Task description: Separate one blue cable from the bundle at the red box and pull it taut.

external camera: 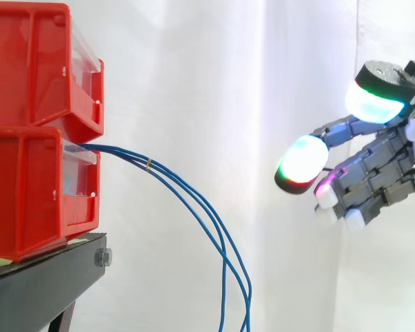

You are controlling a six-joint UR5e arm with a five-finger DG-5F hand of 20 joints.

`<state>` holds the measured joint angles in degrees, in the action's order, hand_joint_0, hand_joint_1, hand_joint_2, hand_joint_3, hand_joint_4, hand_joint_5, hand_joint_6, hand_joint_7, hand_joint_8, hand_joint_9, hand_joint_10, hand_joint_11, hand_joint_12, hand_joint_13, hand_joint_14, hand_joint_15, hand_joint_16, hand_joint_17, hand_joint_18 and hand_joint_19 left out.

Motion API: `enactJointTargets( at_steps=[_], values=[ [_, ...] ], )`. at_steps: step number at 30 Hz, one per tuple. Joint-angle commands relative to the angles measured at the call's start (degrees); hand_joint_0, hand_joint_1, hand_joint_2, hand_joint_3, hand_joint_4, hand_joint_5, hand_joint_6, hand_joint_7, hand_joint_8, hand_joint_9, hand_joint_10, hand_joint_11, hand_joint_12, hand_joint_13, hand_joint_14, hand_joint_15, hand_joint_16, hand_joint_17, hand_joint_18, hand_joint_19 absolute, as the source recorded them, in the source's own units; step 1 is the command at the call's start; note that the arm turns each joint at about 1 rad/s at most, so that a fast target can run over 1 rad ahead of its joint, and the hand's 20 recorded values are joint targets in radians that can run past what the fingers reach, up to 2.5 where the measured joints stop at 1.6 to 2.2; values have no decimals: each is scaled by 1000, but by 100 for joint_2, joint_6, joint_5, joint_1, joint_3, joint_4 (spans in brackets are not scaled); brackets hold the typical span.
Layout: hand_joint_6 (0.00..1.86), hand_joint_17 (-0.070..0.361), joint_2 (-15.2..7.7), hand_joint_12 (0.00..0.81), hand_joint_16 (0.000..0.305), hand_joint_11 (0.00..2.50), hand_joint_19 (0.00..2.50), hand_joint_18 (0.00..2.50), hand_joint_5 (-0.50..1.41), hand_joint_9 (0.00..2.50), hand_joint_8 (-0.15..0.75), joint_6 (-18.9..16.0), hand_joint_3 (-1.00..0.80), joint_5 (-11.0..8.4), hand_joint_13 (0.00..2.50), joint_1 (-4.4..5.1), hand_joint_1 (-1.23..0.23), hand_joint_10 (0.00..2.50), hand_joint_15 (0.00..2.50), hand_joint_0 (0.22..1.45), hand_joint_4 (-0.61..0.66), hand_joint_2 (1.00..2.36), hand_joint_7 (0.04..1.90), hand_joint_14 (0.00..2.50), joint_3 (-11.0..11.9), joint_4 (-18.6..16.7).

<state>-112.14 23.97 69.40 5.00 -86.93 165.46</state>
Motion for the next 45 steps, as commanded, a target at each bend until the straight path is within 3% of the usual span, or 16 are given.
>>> enactJointTargets(
  at_steps=[1,9,10,17,21,27,33,38,45],
  values=[
    [503,91,-106,333,40,479,574,414,-208,608,264,134,-500,-85,554,63,-639,14,366,505,73,1000,830,13,1,-67],
    [503,90,-633,335,40,478,575,412,-206,605,264,99,-500,-50,552,98,-638,14,368,504,79,1000,833,13,396,-128],
    [503,90,-792,335,40,476,568,410,-206,604,264,37,-500,-6,551,80,-637,16,366,504,77,1000,833,13,563,-111],
    [503,90,-1143,336,40,477,569,409,-206,606,265,-15,-500,12,551,98,-635,16,368,503,78,1000,834,13,845,-207],
    [503,90,-1442,335,40,479,574,409,-205,607,265,-33,-500,170,551,80,-633,14,370,504,81,1000,834,13,1135,-216],
    [503,90,-1609,335,40,478,567,413,-203,606,266,-103,-500,240,553,98,-632,14,370,503,82,1000,832,13,1346,-234],
    [503,90,-1653,336,40,476,569,399,-203,608,268,-103,-500,205,553,230,-625,16,368,503,79,1000,831,13,1363,-603],
    [503,91,-1943,337,40,487,584,409,-203,608,267,-341,-500,232,555,256,-623,16,369,502,86,1000,834,13,1460,-691],
    [503,91,-1943,336,40,495,581,418,-187,622,272,-455,-500,302,555,309,-621,16,371,502,99,1000,885,13,1513,-779]
  ],
)
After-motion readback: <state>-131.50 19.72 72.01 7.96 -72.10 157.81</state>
